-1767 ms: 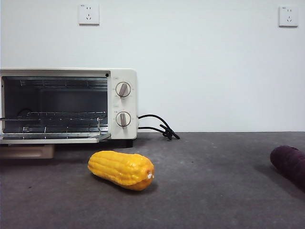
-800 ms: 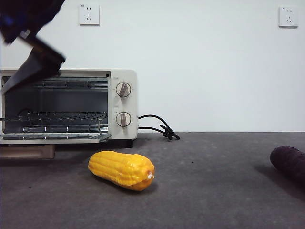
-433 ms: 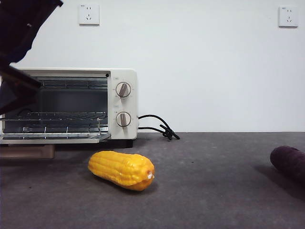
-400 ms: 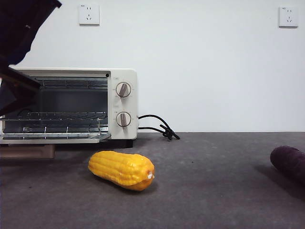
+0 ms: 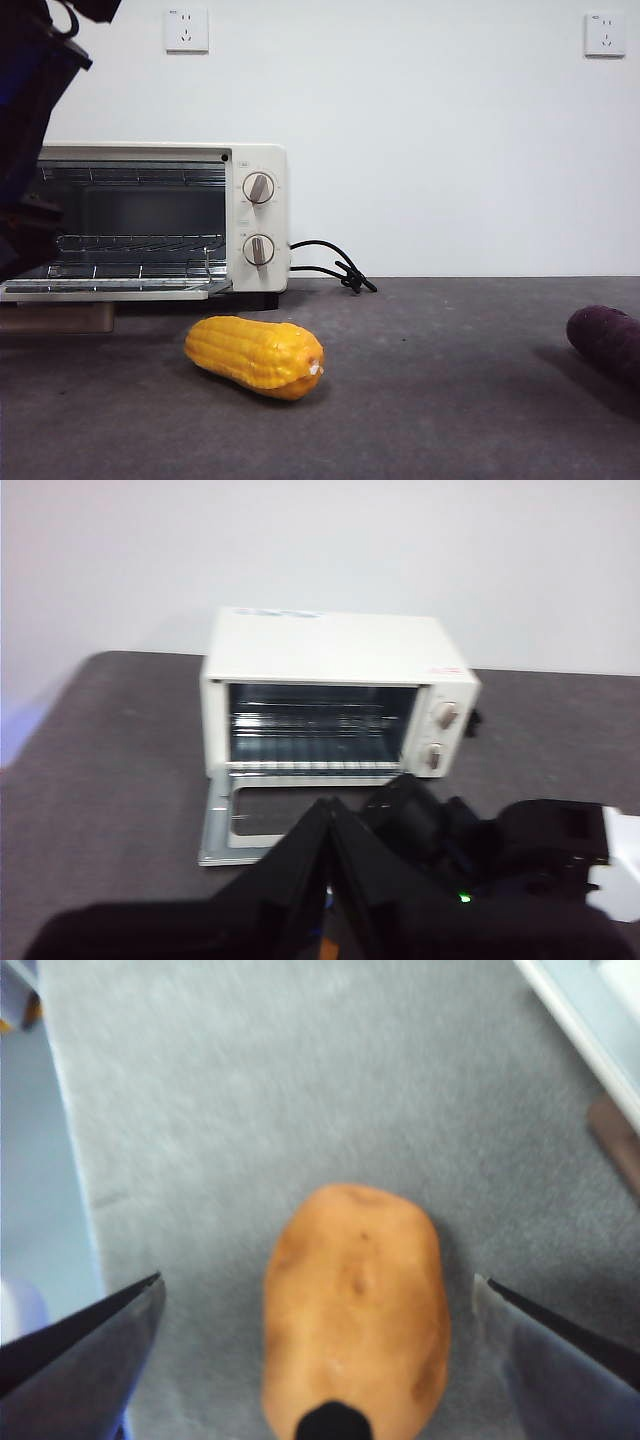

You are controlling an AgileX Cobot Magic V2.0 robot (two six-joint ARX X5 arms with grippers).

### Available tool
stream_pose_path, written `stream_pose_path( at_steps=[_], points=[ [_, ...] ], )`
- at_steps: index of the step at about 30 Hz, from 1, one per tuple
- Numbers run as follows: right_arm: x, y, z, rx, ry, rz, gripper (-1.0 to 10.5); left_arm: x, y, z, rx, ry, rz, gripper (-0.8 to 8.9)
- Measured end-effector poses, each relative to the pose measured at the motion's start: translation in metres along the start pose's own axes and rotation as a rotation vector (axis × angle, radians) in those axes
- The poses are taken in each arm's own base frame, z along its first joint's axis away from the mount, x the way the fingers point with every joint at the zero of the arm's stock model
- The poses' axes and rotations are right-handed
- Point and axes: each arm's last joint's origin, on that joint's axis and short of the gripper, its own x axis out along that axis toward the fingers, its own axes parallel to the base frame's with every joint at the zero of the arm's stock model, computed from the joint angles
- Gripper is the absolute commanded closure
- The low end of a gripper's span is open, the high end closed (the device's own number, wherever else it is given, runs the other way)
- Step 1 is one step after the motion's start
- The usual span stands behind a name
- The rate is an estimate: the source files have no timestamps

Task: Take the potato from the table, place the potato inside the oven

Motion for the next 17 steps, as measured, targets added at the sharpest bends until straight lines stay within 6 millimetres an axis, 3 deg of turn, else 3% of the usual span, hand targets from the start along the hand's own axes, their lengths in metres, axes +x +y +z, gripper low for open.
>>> stream_pose_path(
  at_steps=[17],
  points=[
    [0.027, -0.004, -0.015, -0.023, 0.044, -0.005, 2.3, 0.000, 0.000, 0.000, -0.003, 0.000, -0.004, 8.19]
  ],
)
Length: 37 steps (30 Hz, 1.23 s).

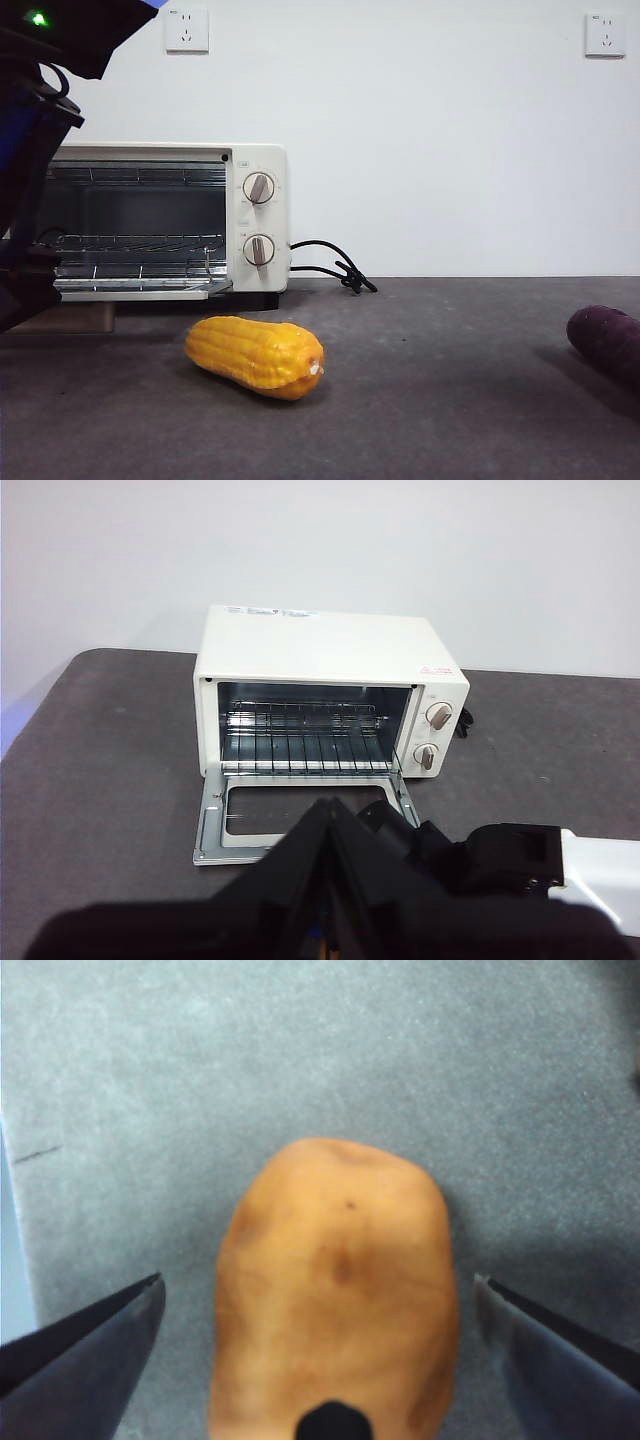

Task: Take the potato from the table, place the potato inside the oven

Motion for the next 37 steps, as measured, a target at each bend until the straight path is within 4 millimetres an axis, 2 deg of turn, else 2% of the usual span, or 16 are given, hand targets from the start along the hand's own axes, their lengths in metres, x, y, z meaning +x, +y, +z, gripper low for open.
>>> stream_pose_path(
  at_steps=[4, 7, 11, 19, 24, 31, 34, 37],
  points=[
    [0.000, 0.000, 0.000, 0.002, -0.001, 0.000, 5.6, 0.001, 0.000, 0.000, 0.022, 0.004, 0.000, 8.19],
    [0.000, 0.000, -0.001, 0.011, 0.013, -0.003, 6.4, 0.003, 0.000, -0.001, 0.029, 0.014, 0.002, 8.19],
    [0.000, 0.000, -0.004, 0.030, 0.048, -0.018, 8.7, 0.004, 0.001, -0.002, 0.043, 0.018, 0.001, 8.19],
    [-0.006, 0.000, -0.001, 0.037, 0.071, -0.016, 8.8, 0.004, 0.001, -0.002, 0.077, 0.019, 0.000, 8.19],
    [-0.035, 0.000, 0.022, 0.040, 0.064, -0.019, 8.9, 0.008, 0.001, -0.004, 0.084, 0.035, 0.001, 8.19],
    [-0.090, 0.000, 0.064, 0.020, -0.081, -0.044, 8.9, 0.033, 0.004, -0.016, 0.079, 0.143, 0.004, 8.19],
    [-0.103, -0.006, 0.069, 0.014, -0.091, -0.102, 8.9, 0.037, 0.004, -0.016, 0.078, 0.156, 0.005, 8.19],
    [-0.107, -0.018, 0.062, 0.013, -0.025, -0.142, 8.9, 0.038, 0.005, -0.015, 0.085, 0.160, 0.013, 8.19]
  ],
)
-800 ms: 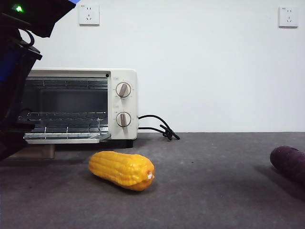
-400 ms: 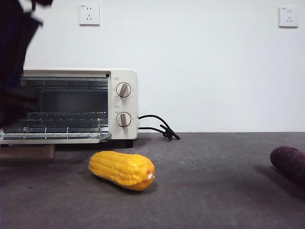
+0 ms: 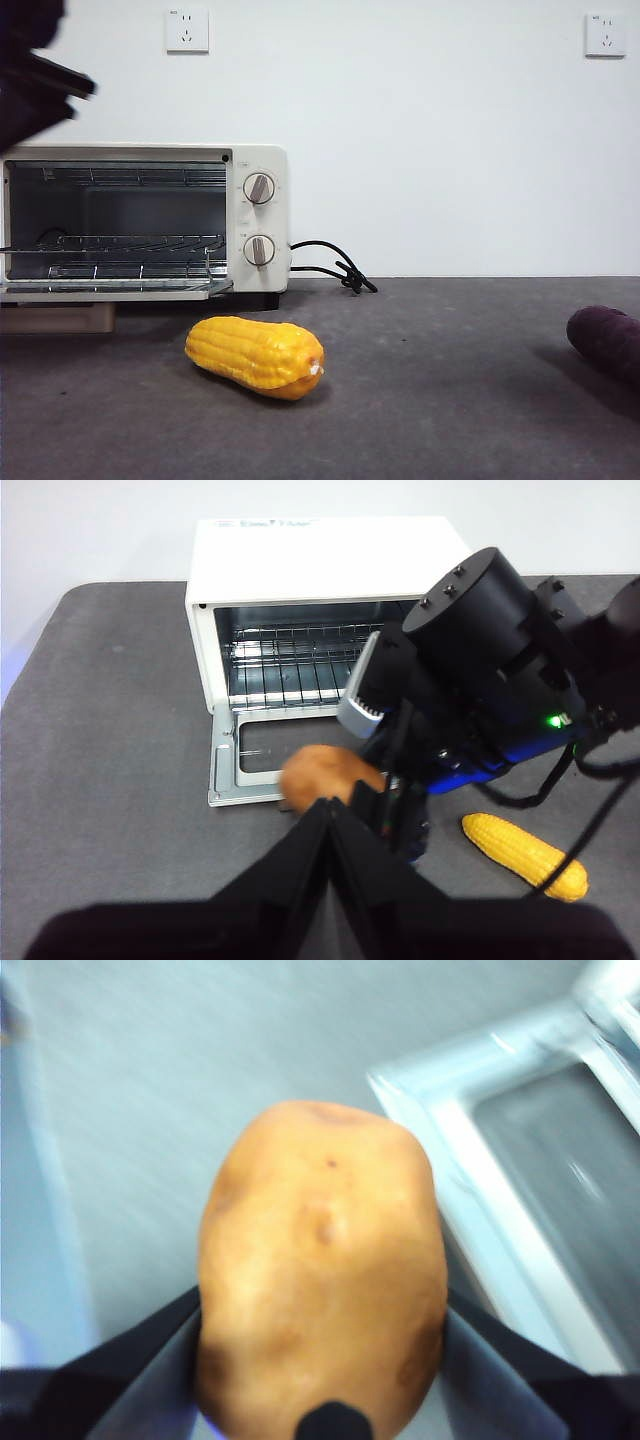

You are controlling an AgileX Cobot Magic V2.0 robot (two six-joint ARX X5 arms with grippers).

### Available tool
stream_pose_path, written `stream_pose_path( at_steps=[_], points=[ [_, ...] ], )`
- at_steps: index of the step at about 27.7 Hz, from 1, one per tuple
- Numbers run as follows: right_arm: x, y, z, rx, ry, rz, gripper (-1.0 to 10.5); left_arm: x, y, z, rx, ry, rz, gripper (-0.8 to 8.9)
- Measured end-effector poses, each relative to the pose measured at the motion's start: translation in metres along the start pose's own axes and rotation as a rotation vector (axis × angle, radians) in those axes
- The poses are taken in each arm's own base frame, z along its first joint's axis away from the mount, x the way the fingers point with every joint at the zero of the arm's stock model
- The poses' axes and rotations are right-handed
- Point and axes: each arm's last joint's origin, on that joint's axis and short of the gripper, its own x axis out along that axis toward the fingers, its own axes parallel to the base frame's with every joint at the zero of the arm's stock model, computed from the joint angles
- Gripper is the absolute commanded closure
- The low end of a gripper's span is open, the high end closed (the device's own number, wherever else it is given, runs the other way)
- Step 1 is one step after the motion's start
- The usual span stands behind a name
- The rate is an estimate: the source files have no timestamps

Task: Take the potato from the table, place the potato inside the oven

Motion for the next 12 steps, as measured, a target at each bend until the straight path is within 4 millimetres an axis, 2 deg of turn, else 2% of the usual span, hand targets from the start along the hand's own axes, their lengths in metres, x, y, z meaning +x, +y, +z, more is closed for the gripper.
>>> stream_pose_path(
  at_steps=[3, 6, 12],
  points=[
    [-0.001, -0.021, -0.010, 0.023, 0.077, -0.017, 8.9, 0.002, 0.001, 0.001, 0.006, 0.007, 0.028, 8.19],
    [-0.003, -0.043, -0.014, 0.055, 0.084, -0.047, 8.9, 0.005, 0.002, 0.003, 0.007, 0.019, 0.049, 8.19],
    [-0.009, -0.090, -0.011, 0.123, -0.044, -0.125, 8.9, 0.018, 0.003, 0.009, 0.007, 0.062, 0.080, 8.19]
  ],
)
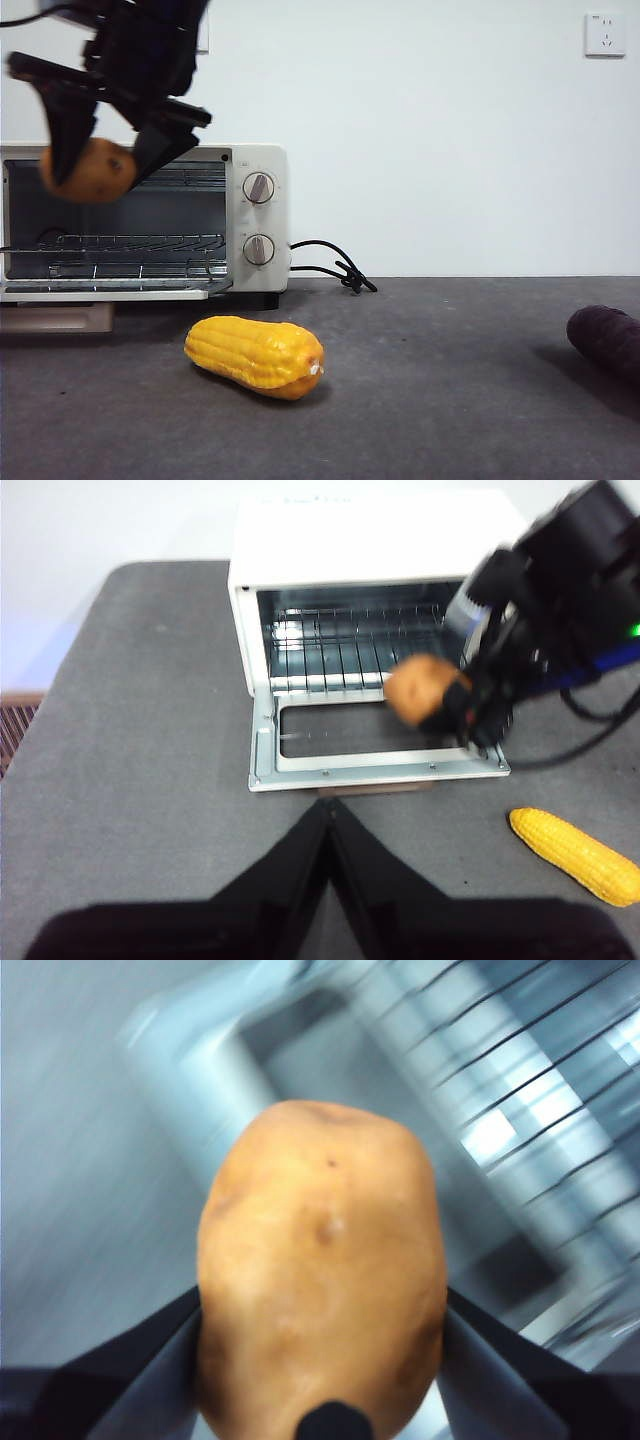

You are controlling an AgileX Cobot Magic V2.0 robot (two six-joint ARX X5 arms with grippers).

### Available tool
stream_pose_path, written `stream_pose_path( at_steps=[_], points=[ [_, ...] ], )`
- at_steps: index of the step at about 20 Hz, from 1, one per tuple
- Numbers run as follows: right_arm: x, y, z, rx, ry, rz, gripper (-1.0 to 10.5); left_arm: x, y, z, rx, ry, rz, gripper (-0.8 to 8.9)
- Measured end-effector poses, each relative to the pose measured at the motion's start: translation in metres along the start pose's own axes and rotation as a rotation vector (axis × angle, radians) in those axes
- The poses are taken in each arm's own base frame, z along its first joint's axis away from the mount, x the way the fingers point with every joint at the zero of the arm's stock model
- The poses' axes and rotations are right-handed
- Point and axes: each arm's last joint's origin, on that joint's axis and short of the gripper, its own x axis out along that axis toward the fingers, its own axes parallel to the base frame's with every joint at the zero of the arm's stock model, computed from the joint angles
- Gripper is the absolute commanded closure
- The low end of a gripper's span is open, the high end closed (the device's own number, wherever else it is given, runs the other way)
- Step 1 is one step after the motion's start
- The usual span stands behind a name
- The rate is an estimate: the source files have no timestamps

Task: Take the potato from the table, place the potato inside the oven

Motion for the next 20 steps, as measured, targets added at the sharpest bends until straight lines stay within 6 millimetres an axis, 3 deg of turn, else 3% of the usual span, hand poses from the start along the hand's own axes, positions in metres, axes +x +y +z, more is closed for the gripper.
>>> stream_pose_path(
  at_steps=[9, 15, 20],
  points=[
    [-0.005, -0.043, 0.017, 0.105, -0.242, -0.078, 8.9, 0.016, -0.001, 0.008, 0.002, 0.056, 0.002, 8.19],
    [0.000, -0.047, 0.016, 0.121, -0.248, -0.064, 8.9, 0.019, -0.001, 0.010, -0.005, 0.069, 0.002, 8.19],
    [0.028, -0.046, 0.007, 0.122, -0.225, -0.059, 8.9, 0.025, -0.001, 0.013, -0.005, 0.090, 0.002, 8.19]
  ],
)
